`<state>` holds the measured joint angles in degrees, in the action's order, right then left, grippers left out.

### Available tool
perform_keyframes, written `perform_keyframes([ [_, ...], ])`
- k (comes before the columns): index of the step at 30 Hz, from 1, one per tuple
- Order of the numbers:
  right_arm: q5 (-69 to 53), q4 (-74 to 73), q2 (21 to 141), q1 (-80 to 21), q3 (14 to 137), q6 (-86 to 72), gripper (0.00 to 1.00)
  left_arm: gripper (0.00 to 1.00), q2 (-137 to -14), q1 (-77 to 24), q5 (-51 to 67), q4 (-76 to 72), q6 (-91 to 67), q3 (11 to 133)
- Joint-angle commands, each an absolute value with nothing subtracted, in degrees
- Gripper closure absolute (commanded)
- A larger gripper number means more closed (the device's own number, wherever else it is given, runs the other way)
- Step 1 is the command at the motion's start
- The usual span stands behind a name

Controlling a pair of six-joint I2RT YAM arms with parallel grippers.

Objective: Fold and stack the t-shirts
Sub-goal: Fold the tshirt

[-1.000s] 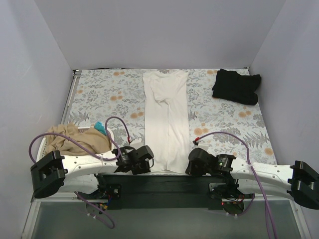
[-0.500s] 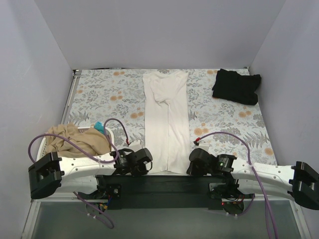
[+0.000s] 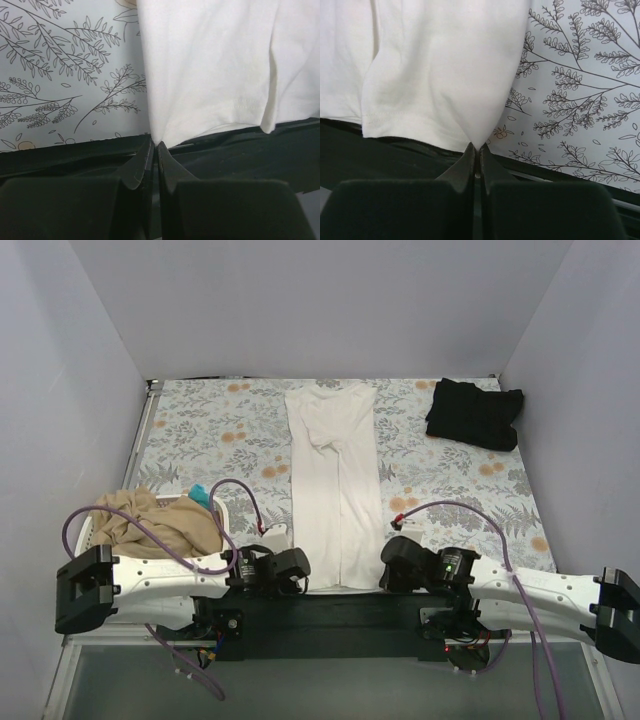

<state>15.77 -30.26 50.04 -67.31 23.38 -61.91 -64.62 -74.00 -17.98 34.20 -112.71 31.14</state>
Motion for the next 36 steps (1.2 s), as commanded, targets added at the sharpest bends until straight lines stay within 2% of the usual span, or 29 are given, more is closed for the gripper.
perform_keyframes([
  [1, 19.2, -32.6, 48.2, -67.8, 27.2, -61.4, 0.99, 1.0, -63.6, -76.1, -23.6, 36.2, -116.4, 34.5],
  [10, 25.2, -32.6, 47.5, -67.8, 31.9, -59.5, 0.99, 1.0, -60.4, -76.4, -31.5, 34.6, -117.9, 35.9],
  [18, 31.9, -31.6, 53.3, -65.5, 38.7, -54.3, 0.99, 1.0, -57.5, -75.9, -40.4, 29.2, -114.0, 35.6],
  [29, 30.0, -21.7, 61.3, -54.9, 42.7, -45.1, 0.99, 1.0, -62.0, -63.4, -33.7, 14.9, -99.8, 35.0],
  [33, 29.5, -18.3, 63.8, -51.5, 43.2, -43.2, 0.99, 1.0, -65.6, -55.4, -27.0, 7.9, -94.6, 34.2],
  [36, 29.4, -15.7, 66.5, -49.0, 44.3, -41.6, 0.99, 1.0, -68.5, -53.3, -25.4, 3.3, -91.2, 35.0],
])
